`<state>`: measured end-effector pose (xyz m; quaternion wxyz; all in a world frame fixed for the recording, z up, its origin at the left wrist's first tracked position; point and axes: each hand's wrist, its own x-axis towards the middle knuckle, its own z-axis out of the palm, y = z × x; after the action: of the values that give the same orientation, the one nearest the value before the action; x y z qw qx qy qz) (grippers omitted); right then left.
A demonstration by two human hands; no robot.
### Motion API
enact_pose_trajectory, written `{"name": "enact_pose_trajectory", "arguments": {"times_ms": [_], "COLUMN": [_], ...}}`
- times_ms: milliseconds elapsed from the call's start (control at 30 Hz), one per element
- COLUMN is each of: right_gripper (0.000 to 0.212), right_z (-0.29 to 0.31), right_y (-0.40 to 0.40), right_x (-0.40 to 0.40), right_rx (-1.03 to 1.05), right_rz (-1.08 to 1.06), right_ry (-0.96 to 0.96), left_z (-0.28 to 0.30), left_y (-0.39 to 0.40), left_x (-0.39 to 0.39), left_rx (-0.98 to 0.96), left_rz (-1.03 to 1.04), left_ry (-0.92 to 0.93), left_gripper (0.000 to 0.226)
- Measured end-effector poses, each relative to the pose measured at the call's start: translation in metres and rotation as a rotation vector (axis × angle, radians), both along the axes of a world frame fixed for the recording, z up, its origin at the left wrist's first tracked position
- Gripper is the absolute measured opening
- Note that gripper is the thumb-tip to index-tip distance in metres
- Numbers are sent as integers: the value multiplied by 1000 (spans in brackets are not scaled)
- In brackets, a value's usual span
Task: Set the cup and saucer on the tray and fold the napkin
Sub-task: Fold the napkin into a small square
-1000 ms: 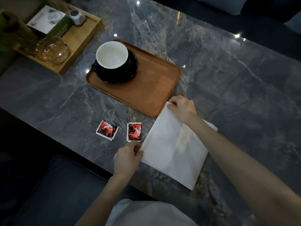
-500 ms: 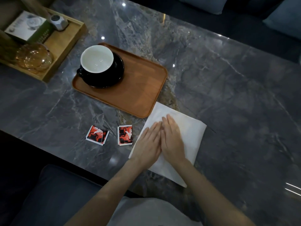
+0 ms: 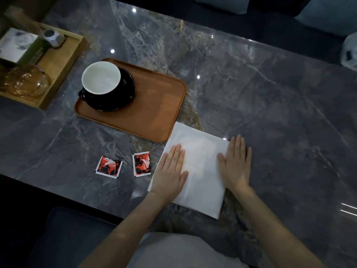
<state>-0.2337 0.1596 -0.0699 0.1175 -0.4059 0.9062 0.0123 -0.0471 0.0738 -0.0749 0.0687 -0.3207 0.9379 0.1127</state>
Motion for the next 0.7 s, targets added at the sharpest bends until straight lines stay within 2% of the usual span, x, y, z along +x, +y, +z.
{"name": "enact_pose_trajectory", "arguments": {"times_ms": [167,267,400,567,700], "right_gripper": [64,67,68,69,50], "right_z": [6,4,-3,0,5], "right_y": [10,24,47,69,68], "right_x": [58,81,71,47,31], "right_rx": [-26,54,103,-14,-193], "right_rz": [251,264,270,249,290], "right_ry": [-23,-92,-81,-147,-159], "left_z": [-1,-1,-1,-1,3], "left_y": [-1,0,0,1,-3], "left_x": [0,1,-1,0,-3], "left_rx": [1,3,-9,-25,-16], "left_rz": [-9,-5,2,13,2], "left_ry": [11,-6,-13,-10,52], "left_gripper": [58,60,62,60,58]}}
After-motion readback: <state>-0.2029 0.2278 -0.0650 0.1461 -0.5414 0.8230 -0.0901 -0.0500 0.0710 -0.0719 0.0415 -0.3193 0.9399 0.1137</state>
